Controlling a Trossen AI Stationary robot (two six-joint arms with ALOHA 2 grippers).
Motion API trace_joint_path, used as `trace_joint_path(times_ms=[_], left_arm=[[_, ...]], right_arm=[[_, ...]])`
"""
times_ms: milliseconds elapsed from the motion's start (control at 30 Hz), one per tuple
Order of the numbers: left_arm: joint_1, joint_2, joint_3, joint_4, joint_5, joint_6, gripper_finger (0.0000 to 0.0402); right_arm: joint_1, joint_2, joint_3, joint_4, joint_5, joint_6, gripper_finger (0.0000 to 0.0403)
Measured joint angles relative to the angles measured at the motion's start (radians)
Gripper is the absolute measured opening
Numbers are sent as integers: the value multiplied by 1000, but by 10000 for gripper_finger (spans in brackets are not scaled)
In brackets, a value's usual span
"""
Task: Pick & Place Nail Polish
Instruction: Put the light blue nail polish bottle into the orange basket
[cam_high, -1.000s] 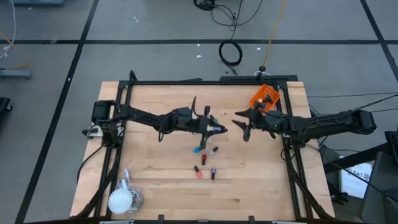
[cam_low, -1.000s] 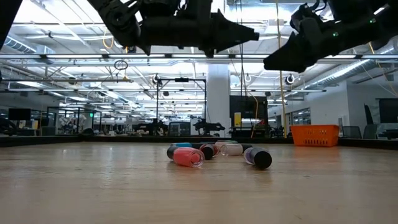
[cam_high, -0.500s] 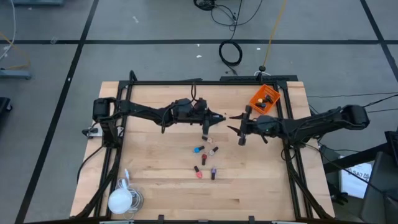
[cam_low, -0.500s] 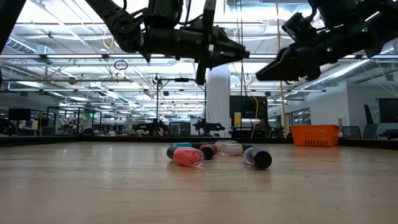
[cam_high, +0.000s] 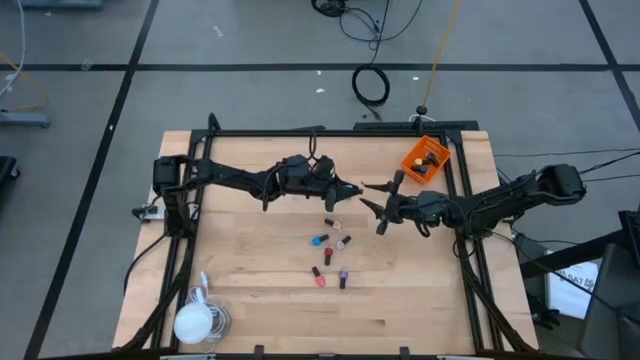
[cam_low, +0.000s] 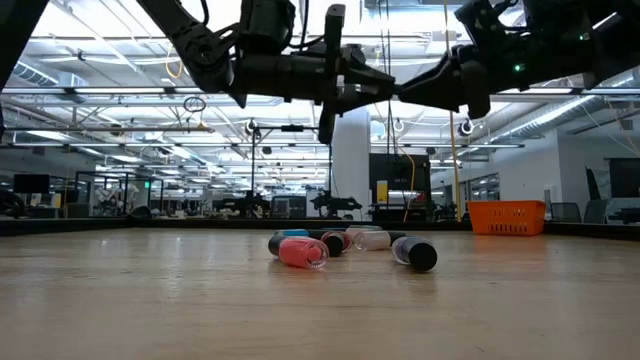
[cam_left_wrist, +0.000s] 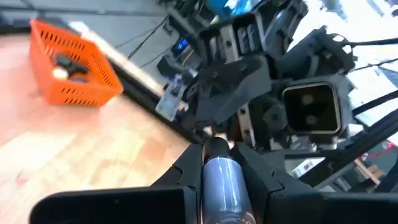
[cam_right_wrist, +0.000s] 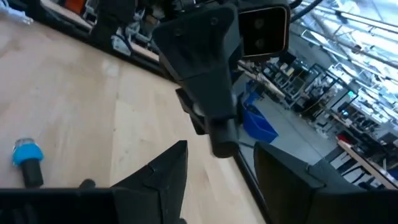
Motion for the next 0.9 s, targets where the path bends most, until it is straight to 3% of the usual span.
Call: trace_joint_path(times_ms=[400, 733, 900], left_arm=[[-31, 27, 19, 67, 1, -23, 54], [-60, 174, 191, 36, 61, -60, 54], [-56, 198, 226, 39, 81, -59, 54]], right_arm=[[0, 0, 0, 29, -84, -5, 172], [6, 80, 0, 134, -105, -13, 216], [6, 85, -3, 157, -81, -20, 212]])
